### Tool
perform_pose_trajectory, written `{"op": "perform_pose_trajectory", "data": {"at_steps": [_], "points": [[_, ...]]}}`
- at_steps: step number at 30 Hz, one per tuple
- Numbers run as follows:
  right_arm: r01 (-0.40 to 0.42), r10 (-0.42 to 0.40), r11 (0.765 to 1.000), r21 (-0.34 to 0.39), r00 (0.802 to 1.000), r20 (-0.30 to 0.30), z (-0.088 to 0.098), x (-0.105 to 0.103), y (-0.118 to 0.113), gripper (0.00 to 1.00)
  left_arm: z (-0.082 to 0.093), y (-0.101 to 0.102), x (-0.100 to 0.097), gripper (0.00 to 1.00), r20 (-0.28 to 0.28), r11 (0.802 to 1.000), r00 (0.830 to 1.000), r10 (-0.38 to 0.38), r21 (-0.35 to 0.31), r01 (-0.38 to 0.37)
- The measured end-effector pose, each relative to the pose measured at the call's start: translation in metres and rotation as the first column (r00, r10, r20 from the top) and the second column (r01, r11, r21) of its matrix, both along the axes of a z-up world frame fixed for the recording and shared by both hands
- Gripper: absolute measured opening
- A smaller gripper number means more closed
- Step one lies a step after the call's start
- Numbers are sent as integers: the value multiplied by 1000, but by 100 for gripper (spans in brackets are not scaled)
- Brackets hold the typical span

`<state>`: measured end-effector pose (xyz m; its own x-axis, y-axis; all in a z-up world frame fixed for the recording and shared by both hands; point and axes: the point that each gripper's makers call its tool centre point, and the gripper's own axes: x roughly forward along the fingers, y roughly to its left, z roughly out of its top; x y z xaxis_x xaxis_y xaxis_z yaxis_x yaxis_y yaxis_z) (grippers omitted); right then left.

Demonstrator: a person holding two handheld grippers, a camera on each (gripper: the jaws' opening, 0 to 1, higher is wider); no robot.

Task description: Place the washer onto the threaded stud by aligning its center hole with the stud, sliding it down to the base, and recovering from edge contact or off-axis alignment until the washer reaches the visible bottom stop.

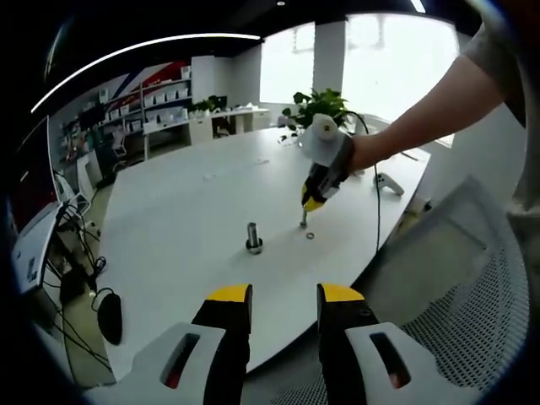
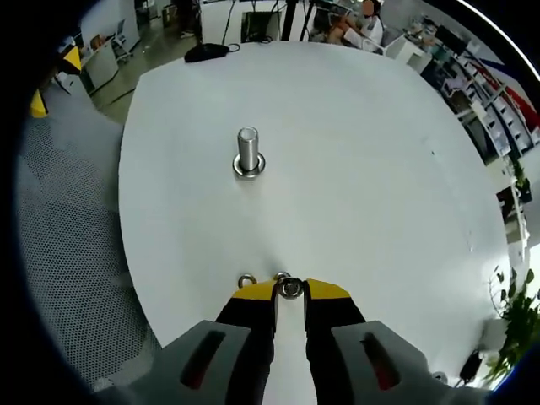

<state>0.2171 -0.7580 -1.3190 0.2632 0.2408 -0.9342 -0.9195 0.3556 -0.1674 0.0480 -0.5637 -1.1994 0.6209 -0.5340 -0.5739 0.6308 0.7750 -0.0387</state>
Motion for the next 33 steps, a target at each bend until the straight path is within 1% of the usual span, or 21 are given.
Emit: {"op": "perform_pose_trajectory", "data": {"at_steps": [4,5,6,8,10,13,18,23,33], "points": [[-8,7,1000,-12,1000,-20,-6,2,1,13,0,0,0,29,0,1000,1000,-2,2,2],[-28,27,999,-23,999,-28,-7,0,2,9,0,0,0,29,-1,1000,1000,0,1,0],[-25,24,999,-20,999,-29,-8,0,4,6,0,0,0,29,-1,1000,1000,0,0,0],[-37,36,999,-39,999,-37,-15,0,4,6,-1,0,0,29,-3,1000,1000,0,4,0],[-45,41,996,-80,998,-48,-22,0,-2,8,-1,0,-1,29,-4,1000,1000,-2,3,2],[-37,33,998,-57,998,-59,-23,-3,1,8,-2,-1,-1,29,-6,1000,1000,-4,5,4],[-55,52,997,-58,998,-42,-23,-1,-2,11,-1,-1,-1,29,-7,1000,1000,-5,4,5],[-15,14,999,-31,999,-51,-20,2,-4,13,-2,-2,-1,29,-12,1000,1000,-14,5,14],[-3,1,1000,-31,998,-55,-26,4,-6,15,-4,-2,-2,29,-20,1000,1000,-18,10,18]]}}
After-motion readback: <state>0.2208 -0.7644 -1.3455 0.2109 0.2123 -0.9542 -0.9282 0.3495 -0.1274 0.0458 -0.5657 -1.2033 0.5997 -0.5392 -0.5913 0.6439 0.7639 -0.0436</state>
